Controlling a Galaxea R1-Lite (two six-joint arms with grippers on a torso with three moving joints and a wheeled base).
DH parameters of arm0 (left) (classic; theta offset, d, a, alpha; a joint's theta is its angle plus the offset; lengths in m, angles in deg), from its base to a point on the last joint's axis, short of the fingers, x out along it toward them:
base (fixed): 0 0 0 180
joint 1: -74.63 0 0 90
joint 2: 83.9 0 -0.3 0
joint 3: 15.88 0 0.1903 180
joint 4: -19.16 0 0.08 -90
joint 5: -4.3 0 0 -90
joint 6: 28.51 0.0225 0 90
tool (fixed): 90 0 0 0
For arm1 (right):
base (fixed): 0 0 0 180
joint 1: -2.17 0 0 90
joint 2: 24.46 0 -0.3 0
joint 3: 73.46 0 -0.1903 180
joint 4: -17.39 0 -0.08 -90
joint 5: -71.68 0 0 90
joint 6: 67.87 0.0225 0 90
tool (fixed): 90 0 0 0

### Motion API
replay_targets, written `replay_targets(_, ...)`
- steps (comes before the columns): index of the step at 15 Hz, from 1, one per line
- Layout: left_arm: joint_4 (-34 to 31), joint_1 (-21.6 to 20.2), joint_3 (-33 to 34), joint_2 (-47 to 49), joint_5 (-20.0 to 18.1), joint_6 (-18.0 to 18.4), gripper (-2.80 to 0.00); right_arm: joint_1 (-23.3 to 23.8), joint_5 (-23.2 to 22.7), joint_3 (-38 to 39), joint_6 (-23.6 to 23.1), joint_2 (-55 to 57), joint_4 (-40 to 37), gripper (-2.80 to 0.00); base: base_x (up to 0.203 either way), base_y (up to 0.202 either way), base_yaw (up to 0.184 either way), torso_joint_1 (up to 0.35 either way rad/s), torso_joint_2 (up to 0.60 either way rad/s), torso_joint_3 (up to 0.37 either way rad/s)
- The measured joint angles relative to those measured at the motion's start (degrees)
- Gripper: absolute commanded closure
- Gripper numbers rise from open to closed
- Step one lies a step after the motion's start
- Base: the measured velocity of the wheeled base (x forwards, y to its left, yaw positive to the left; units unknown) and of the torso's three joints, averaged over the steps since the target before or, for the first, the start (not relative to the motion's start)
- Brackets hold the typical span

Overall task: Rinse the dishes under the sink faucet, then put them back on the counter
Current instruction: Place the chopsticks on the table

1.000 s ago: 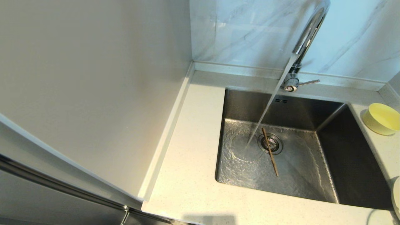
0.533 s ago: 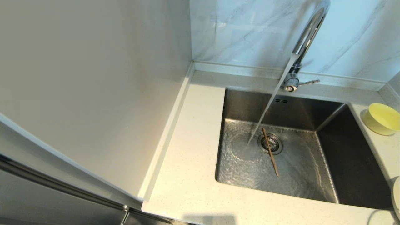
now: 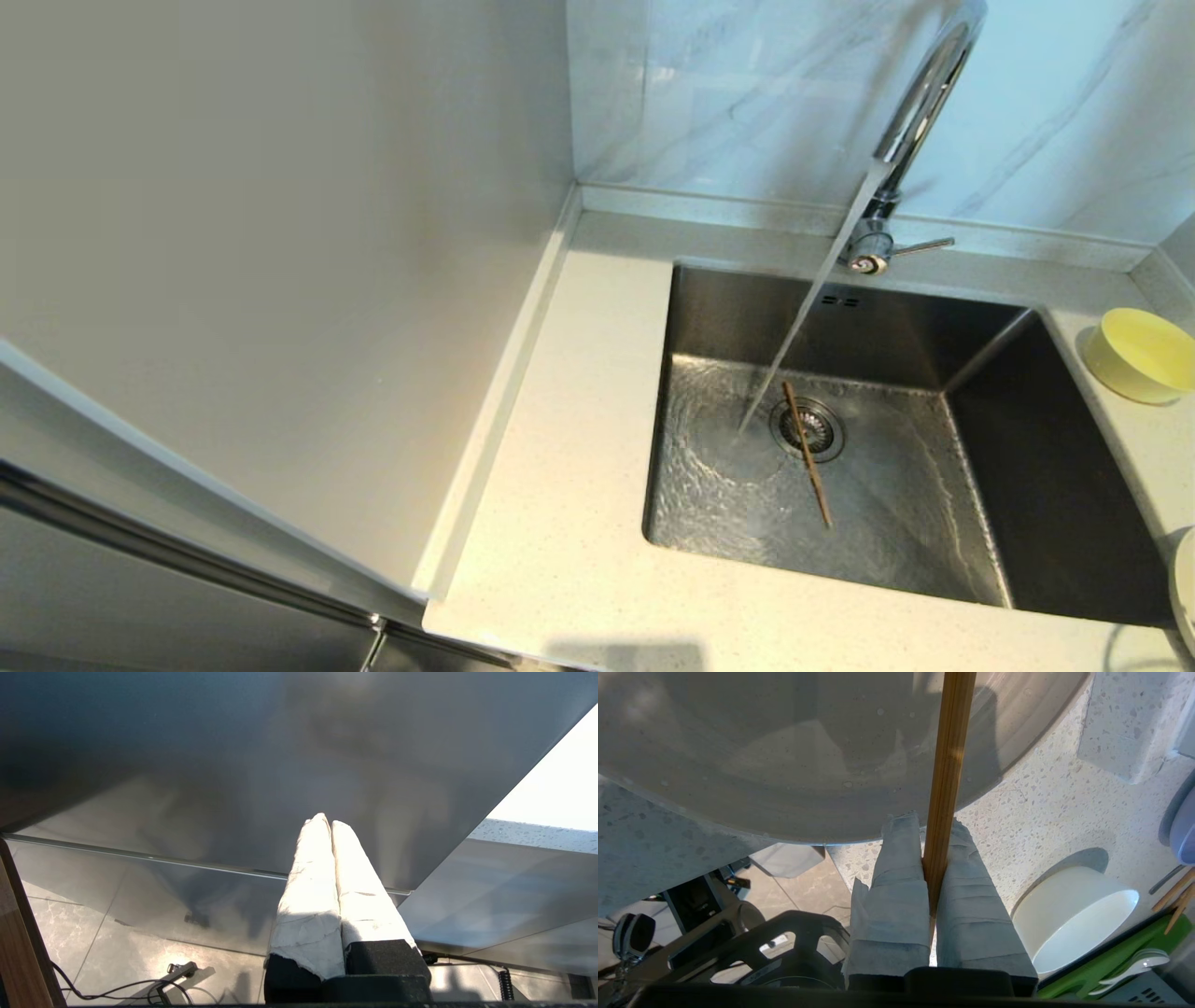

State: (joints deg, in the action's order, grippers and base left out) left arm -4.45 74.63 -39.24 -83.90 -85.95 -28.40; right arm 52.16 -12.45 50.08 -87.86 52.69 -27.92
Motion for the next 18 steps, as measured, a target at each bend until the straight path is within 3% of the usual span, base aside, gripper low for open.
replay_targets(1,0.0,0.0,0.0,0.0,0.0,0.0,0.00,0.0,0.0,-0.2,-0.1,0.3,0.1,-2.80,0.000,0.000,0.000,0.000,0.00,0.000)
replay_targets(9,0.0,0.0,0.0,0.0,0.0,0.0,0.00,0.0,-0.3,-2.8,-0.1,1.2,0.1,-2.80,0.000,0.000,0.000,0.000,0.00,0.000)
replay_targets(15,0.0,0.0,0.0,0.0,0.0,0.0,0.00,-0.6,-3.0,-14.4,-4.9,1.3,-1.5,-2.80,0.000,0.000,0.000,0.000,0.00,0.000)
replay_targets(18,0.0,0.0,0.0,0.0,0.0,0.0,0.00,-9.3,-3.3,-25.0,-2.4,1.8,-8.7,-2.80,0.000,0.000,0.000,0.000,0.00,0.000)
